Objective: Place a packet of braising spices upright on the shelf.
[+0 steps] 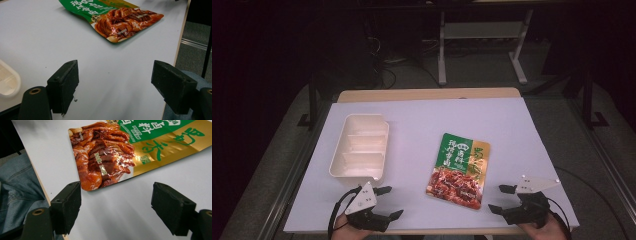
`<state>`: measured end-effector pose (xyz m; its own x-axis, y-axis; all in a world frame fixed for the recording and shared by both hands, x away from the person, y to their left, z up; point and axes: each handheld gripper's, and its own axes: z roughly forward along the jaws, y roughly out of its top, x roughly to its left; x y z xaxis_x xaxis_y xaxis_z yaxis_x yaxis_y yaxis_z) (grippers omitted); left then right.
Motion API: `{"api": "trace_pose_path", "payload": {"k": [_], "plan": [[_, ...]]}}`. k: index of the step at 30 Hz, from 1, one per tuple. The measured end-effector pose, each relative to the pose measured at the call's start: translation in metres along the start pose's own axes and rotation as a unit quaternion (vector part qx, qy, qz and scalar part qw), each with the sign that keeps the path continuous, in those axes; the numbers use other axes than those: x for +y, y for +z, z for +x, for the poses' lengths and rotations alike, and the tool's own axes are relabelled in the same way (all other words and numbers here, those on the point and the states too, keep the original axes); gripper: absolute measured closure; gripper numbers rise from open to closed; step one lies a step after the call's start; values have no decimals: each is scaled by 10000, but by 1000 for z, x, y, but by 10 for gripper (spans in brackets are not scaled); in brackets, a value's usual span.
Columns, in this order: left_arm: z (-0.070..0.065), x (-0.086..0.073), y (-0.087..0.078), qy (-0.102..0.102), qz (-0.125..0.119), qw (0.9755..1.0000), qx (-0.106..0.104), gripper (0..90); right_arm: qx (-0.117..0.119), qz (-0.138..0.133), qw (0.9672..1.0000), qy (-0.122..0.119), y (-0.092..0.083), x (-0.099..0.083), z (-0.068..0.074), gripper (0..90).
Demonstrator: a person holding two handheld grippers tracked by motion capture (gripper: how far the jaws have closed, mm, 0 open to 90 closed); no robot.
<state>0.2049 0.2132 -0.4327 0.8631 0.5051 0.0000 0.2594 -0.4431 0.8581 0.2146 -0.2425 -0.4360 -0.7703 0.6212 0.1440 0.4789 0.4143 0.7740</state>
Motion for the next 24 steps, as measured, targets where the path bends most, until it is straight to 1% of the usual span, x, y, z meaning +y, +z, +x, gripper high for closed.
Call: {"api": "trace_pose_path", "payload": {"k": [2, 7, 9, 10, 12, 14, 15, 16, 17, 18, 19, 20, 21, 22, 23, 24], "plan": [[0, 1, 0, -29, -14, 10000, -12, 224, 2, -8, 10000, -4, 0, 0, 0, 233], [0, 7, 5, -27, -36, 10000, -55, 244, 8, -57, 10000, 62, -1, -1, -3, 226], [-1, 10, 5, 21, -32, 10000, -66, 266, -2, -55, 10000, 70, -1, 0, -3, 222], [-2, 12, 6, 10, -46, 10000, -78, 277, -13, -60, 9999, 92, -2, 0, -3, 221], [-3, 16, 9, -4, -57, 9998, -165, 319, -15, -107, 9999, 93, -2, -1, -5, 220], [-3, 18, 11, 33, -47, 9998, -164, 334, -15, -115, 9999, 99, -2, -1, -5, 219], [-3, 20, 12, 30, -1, 9998, -186, 350, -25, -108, 9999, 101, -2, -1, -6, 216], [-3, 22, 14, 18, 0, 9997, -238, 404, -39, -96, 9999, 132, -1, -1, -6, 214], [-2, 24, 16, 74, 37, 9997, -240, 404, -39, -96, 9999, 132, -1, -1, -6, 214], [-1, 30, 20, 154, 69, 9996, -237, 456, -46, -85, 9999, 99, -1, 0, -6, 213], [-1, 30, 20, 154, 69, 9996, -237, 485, -46, -85, 9999, 99, -1, 0, -6, 213], [0, 36, 25, 141, 85, 9994, -289, 505, -79, -81, 9999, 69, -2, 0, -5, 213], [0, 36, 25, 141, 85, 9994, -289, 524, -79, -81, 9999, 69, -2, 0, -5, 213], [1, 39, 29, 176, 106, 9993, -317, 559, -76, -131, 9999, 61, -3, -1, -5, 213], [0, 44, 36, 242, 153, 9989, -365, 577, -73, -132, 9999, 67, -3, -1, -5, 213], [0, 44, 36, 242, 153, 9989, -365, 599, -74, -122, 9999, 58, -2, 0, -5, 213]]}}
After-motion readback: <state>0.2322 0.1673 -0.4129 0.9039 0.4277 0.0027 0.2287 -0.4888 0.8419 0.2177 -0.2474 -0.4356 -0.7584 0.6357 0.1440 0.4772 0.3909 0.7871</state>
